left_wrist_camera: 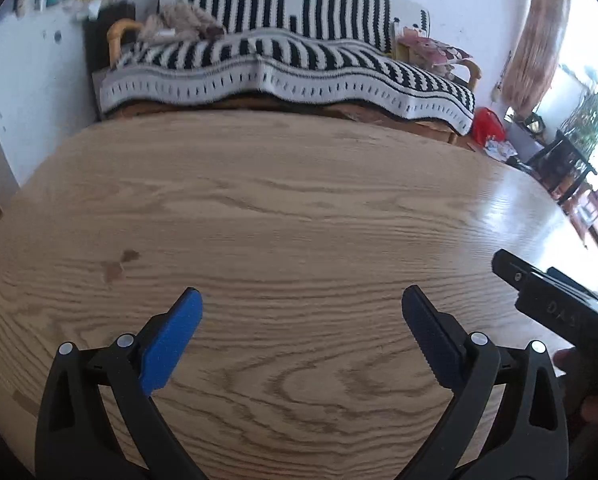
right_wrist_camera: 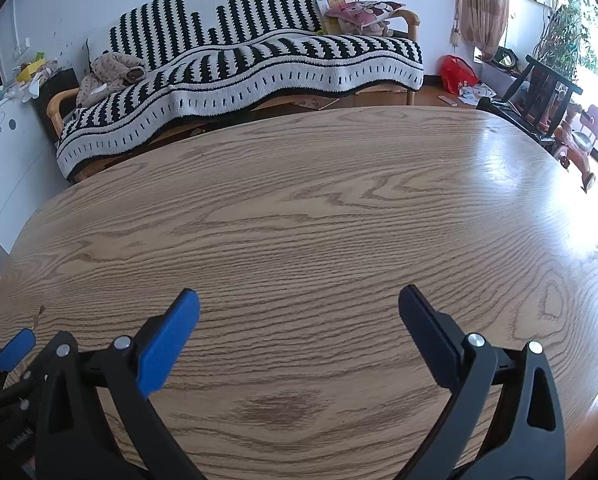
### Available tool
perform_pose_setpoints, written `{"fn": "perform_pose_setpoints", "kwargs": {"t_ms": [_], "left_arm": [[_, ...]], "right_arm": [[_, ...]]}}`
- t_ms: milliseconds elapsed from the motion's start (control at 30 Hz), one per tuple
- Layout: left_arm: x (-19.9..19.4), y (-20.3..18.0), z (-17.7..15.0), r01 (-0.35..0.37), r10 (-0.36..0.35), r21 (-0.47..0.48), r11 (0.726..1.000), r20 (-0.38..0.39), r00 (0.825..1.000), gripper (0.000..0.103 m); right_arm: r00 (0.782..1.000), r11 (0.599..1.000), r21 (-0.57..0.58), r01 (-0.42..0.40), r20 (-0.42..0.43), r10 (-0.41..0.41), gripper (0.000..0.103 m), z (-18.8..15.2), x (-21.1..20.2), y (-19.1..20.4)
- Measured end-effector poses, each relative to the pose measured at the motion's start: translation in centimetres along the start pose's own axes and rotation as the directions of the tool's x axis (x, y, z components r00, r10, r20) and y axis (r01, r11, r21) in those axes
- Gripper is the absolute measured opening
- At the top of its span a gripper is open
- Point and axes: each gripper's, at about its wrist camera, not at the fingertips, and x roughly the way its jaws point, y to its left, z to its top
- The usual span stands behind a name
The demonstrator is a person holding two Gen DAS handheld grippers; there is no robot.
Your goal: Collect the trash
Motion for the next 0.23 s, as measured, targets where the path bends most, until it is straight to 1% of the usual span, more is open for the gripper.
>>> {"fn": "perform_pose_setpoints", "kwargs": {"t_ms": [33, 67, 233], "left_arm": [[-0.07, -0.2, 0.06, -0.035, 0.035, 0.011, 0.999, 0.013, 0.999, 0.097], [-0.08, -0.27, 0.12, -0.042, 0.042, 0.019, 0.999, 0.02, 0.999, 0.097], [0.38, -0.33, 0.38, -0.05, 0.05, 0.021, 0.999, -0.004, 0.999, 0.097]], "right_arm": [[1.0, 1.0, 0.0, 0.0, -0.001, 0.0, 0.096, 0.01, -0.01, -0.01], [1.0, 1.0, 0.001, 0.0, -0.001, 0.0, 0.096, -0.02, 0.03, -0.03], [1.0, 1.0, 0.004, 0.0, -0.003, 0.0, 0.096, 0.01, 0.07, -0.1]]}}
